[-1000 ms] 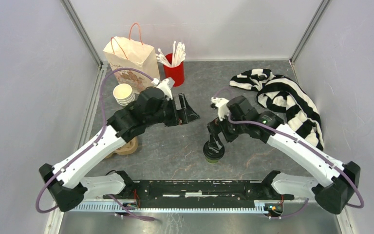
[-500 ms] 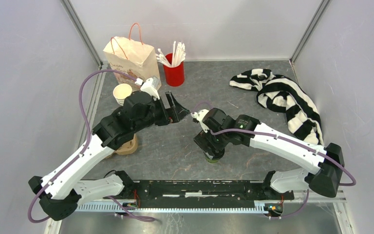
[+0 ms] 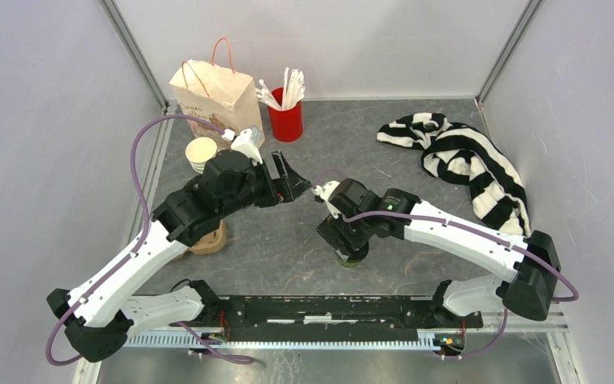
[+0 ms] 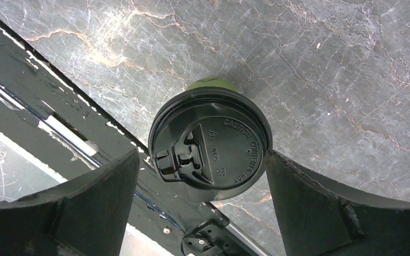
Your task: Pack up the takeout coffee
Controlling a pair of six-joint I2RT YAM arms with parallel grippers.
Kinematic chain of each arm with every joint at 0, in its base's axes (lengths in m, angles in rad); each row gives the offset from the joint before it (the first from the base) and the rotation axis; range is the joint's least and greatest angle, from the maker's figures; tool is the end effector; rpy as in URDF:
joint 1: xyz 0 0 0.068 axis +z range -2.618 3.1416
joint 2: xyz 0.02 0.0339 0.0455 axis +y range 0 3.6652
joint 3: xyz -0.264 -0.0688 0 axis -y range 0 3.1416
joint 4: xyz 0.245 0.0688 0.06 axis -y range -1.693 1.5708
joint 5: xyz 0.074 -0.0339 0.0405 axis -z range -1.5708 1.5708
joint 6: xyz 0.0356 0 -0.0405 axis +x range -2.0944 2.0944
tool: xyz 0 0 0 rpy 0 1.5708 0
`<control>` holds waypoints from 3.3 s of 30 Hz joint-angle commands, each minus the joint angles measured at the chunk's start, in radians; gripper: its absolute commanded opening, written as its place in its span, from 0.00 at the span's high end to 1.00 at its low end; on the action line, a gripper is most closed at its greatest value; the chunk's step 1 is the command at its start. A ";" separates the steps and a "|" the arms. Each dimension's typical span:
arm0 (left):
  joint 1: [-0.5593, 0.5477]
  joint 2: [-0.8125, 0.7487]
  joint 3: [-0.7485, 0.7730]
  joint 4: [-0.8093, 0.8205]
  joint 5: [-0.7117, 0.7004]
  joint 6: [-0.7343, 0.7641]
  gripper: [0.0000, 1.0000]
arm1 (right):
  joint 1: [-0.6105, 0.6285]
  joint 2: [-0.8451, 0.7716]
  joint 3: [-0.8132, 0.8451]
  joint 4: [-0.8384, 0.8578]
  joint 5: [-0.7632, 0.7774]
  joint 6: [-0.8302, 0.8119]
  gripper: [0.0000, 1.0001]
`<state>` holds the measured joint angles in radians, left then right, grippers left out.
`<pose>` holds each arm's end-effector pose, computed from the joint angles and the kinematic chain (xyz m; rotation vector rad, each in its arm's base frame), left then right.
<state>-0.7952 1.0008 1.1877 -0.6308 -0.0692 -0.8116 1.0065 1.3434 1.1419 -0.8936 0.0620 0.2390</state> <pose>0.1460 -0.1454 0.3932 -0.0645 2.1453 -0.9241 0.1424 0.2208 0.2831 -0.9930 2.5136 0.3141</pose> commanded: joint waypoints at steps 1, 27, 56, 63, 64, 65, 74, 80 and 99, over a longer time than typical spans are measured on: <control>0.001 -0.004 0.006 0.007 -0.003 0.005 0.07 | 0.006 0.008 -0.013 0.025 0.026 0.002 0.08; 0.001 0.013 0.013 -0.001 0.001 0.035 0.06 | 0.068 0.039 -0.035 0.007 0.096 0.020 0.24; 0.002 0.025 0.027 0.003 0.011 0.036 0.06 | 0.076 0.026 0.008 0.044 0.104 0.030 0.06; 0.002 0.020 0.026 -0.002 0.008 0.040 0.06 | 0.075 0.044 -0.002 0.048 0.108 0.022 0.09; 0.002 0.019 0.026 -0.001 0.009 0.040 0.06 | 0.074 0.043 -0.006 0.052 0.105 0.022 0.11; 0.002 0.021 0.025 -0.002 0.009 0.041 0.06 | 0.074 0.046 -0.010 0.053 0.103 0.023 0.12; 0.002 0.029 0.021 0.003 0.017 0.046 0.06 | 0.073 0.045 -0.018 0.043 0.104 0.018 0.11; 0.004 0.039 0.024 0.014 0.026 0.048 0.06 | 0.072 0.031 0.021 0.015 0.127 0.014 0.06; 0.008 0.050 0.026 0.013 0.038 0.060 0.06 | 0.072 0.003 0.041 0.008 0.111 0.030 0.02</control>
<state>-0.7929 1.0481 1.1881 -0.6483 -0.0425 -0.8021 1.0782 1.3811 1.1442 -0.8787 0.1734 0.2565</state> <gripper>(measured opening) 0.938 0.979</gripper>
